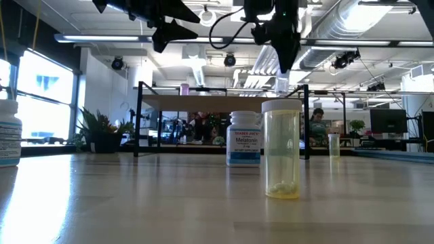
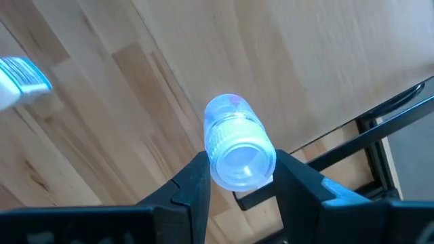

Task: Pick and place medicine bottles onto shelf by color
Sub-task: Put the white pill bottle on the shelf

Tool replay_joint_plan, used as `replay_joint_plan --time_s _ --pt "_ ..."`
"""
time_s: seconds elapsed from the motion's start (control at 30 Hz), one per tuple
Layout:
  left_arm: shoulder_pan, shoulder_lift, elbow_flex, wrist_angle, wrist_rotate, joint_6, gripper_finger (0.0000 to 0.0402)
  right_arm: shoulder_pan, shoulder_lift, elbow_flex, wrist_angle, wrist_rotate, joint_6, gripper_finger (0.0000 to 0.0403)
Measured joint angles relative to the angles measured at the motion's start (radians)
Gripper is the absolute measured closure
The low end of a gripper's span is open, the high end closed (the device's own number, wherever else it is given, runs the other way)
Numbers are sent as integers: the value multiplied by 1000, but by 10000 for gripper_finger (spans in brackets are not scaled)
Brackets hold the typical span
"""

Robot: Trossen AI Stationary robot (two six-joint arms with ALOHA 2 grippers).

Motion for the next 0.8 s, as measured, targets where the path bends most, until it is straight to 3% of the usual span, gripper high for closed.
replay_joint_plan --time_s 0.37,0.8 --pt "0 0 0 0 0 0 209 -45 27 1 1 18 -26 281" --pt "0 0 0 -49 1 0 209 -52 28 15 28 19 -45 204"
